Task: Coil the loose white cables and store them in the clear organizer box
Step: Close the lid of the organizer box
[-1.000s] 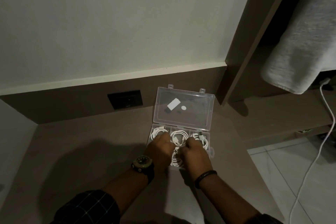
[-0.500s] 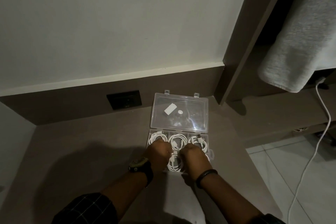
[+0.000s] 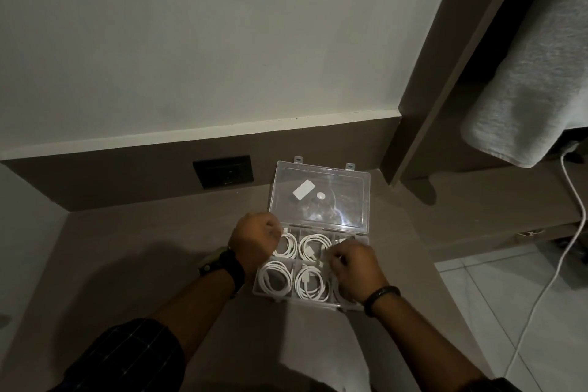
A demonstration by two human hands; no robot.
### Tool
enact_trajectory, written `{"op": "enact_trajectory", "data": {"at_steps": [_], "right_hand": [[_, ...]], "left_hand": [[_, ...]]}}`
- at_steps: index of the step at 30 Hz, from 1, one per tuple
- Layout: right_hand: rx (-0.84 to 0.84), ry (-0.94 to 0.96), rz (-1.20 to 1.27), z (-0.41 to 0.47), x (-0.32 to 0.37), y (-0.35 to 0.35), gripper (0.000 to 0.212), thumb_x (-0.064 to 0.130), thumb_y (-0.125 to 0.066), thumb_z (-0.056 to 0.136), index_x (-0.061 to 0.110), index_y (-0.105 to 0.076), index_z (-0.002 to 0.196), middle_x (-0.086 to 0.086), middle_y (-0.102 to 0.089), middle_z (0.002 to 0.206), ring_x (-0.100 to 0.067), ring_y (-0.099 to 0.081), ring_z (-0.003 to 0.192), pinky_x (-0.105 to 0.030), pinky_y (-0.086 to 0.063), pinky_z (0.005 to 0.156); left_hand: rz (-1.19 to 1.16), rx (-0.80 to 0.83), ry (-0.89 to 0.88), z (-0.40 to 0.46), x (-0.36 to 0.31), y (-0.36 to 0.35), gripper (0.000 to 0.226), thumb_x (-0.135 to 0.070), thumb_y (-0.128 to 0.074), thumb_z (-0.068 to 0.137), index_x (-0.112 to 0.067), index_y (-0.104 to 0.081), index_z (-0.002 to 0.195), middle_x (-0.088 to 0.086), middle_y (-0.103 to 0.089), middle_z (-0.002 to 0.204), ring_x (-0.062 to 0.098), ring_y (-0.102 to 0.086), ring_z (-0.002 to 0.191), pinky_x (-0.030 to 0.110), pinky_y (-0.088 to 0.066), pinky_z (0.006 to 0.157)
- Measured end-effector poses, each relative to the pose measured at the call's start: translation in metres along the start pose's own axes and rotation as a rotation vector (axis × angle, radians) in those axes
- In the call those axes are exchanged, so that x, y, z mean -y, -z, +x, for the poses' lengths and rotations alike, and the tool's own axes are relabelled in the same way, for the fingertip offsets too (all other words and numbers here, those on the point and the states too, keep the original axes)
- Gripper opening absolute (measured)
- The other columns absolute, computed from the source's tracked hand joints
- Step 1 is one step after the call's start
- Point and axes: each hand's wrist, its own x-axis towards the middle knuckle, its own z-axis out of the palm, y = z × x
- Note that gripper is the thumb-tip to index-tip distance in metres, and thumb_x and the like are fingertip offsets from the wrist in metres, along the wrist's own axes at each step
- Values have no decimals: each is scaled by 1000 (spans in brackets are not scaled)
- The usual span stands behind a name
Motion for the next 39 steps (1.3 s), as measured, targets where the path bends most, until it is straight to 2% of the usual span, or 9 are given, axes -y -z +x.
{"op": "enact_trajectory", "data": {"at_steps": [6, 9, 11, 15, 19, 24, 29, 33, 39], "right_hand": [[-314, -409, 265, 42, -22, 36, 40, 24, -61, 88, 10, -54, 125, -18, -59, 124, -28, -61, 104, -43, -53, 92], [-234, -507, 442, 61, -27, 47, 64, 40, -57, 89, 14, -32, 142, -16, -42, 145, -33, -45, 128, -46, -40, 105], [-200, -487, 578, 68, -28, 49, 54, 51, -48, 90, 19, -45, 133, -14, -49, 140, -30, -51, 122, -43, -42, 101], [-286, -432, 767, 64, -22, 59, 47, 63, -33, 90, 30, -66, 88, -4, -69, 98, -16, -65, 84, -31, -50, 68], [-294, -394, 875, 47, -17, 66, 65, 71, -21, 85, 28, -69, 93, 2, -70, 95, -14, -65, 90, -30, -50, 70], [-215, -209, 622, 8, -12, 54, 70, 72, -23, 80, 23, -68, 103, 1, -66, 107, -13, -59, 101, -29, -43, 84], [-158, 28, 201, -29, -23, 30, 32, 39, -54, 91, 23, -63, 116, 1, -62, 118, -18, -54, 115, -31, -43, 97], [157, 83, -263, -52, -39, 5, 72, 63, -48, 83, 27, -31, 144, -7, -21, 157, -22, -17, 145, -38, -20, 117], [202, 222, -635, -45, -40, -15, 99, 62, -56, 78, 18, 0, 148, -18, 7, 158, -34, 9, 145, -45, 6, 113]], "left_hand": [[-299, -19, 467, 39, 8, 11, 55, -34, -62, 85, -8, -50, 131, 13, -55, 136, 32, -53, 123, 46, -42, 106], [-568, 130, 529, 51, 3, 11, 38, -47, -54, 88, -19, -66, 110, -2, -73, 111, 18, -65, 108, 37, -52, 91], [-704, 129, 530, 55, -4, 14, 39, -59, -49, 86, -26, -66, 94, -16, -76, 82, 5, -72, 83, 22, -53, 72], [-763, 135, 511, 54, -3, 32, 97, -89, -40, 63, -24, -44, 136, -1, -61, 116, 19, -60, 105, 39, -44, 96], [-750, 157, 459, 46, -1, 48, 95, -95, -34, 58, -31, -55, 124, 0, -60, 122, 21, -59, 109, 42, -47, 95], [-628, 204, 343, 5, -12, 40, 62, -79, -56, 67, -30, -68, 104, 1, -67, 122, 15, -63, 107, 41, -47, 99], [-372, 287, 174, -39, -14, 27, 38, -47, -65, 82, -25, -67, 114, -9, -67, 120, 5, -64, 104, 25, -50, 86], [-29, 413, 82, -65, -4, 9, 58, -36, -64, 87, -15, -46, 138, 6, -37, 152, 21, -30, 142, 38, -28, 116], [543, 556, -181, -63, 5, -2, 78, -45, -55, 89, -24, -12, 150, 4, 4, 162, 25, 9, 148, 43, -10, 121]]}}
